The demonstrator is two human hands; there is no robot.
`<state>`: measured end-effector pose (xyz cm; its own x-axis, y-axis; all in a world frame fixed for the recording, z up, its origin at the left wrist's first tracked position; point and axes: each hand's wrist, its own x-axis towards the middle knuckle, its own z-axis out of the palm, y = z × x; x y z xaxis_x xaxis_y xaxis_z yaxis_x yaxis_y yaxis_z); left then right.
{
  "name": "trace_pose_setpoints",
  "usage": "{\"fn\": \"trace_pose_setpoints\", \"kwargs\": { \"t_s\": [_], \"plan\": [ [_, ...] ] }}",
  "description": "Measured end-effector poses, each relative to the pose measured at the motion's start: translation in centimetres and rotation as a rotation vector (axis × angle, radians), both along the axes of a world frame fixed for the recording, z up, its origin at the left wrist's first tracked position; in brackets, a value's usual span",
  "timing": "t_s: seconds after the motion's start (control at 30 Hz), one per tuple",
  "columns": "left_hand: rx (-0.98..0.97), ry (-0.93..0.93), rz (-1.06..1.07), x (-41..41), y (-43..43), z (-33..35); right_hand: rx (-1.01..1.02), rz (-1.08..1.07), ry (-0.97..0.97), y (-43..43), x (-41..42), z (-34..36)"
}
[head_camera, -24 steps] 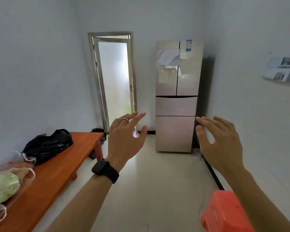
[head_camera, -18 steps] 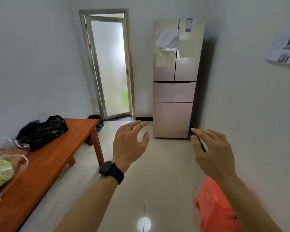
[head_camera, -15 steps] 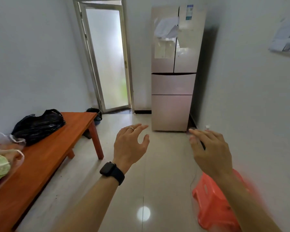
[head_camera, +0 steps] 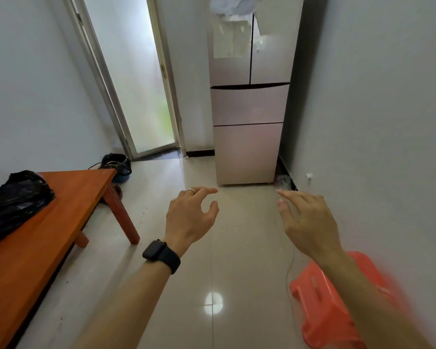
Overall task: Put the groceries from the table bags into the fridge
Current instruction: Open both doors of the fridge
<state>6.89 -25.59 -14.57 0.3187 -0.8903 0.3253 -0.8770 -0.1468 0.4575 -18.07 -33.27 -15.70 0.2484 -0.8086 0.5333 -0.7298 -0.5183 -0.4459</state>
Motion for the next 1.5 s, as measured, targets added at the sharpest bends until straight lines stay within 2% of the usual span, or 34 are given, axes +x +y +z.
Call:
{"fn": "trace_pose_setpoints", "kwargs": {
  "t_s": [0.43, 0.77, 1.07, 1.2, 1.43, 1.5],
  "plan": [
    [0.068, 0.097, -0.059, 8.8, -25.3, -2.1, 0.120, -0.026, -0.063, -21.6, 8.4, -1.0],
    [0.069, 0.154, -0.013, 13.4, -49.5, -3.4, 0.174, 0.044, -0.131, -47.0, 14.5, -1.4],
    [0.059, 0.250, 0.009, 19.0, -68.5, -2.9, 0.281, 0.084, -0.064, -67.1, 19.7, -1.5],
    [0.060, 0.357, -0.010, 21.7, -78.1, -3.5, 0.325, 0.071, -0.059, -75.9, 22.7, -2.3],
    [0.101, 0.385, -0.090, 26.5, -95.1, -2.9, 0.350, -0.002, -0.009, -91.0, 27.6, -1.6],
    [0.109, 0.446, -0.106, 27.6, -99.5, -2.5, 0.367, -0.028, -0.026, -94.8, 28.5, -1.3]
  ]
}}
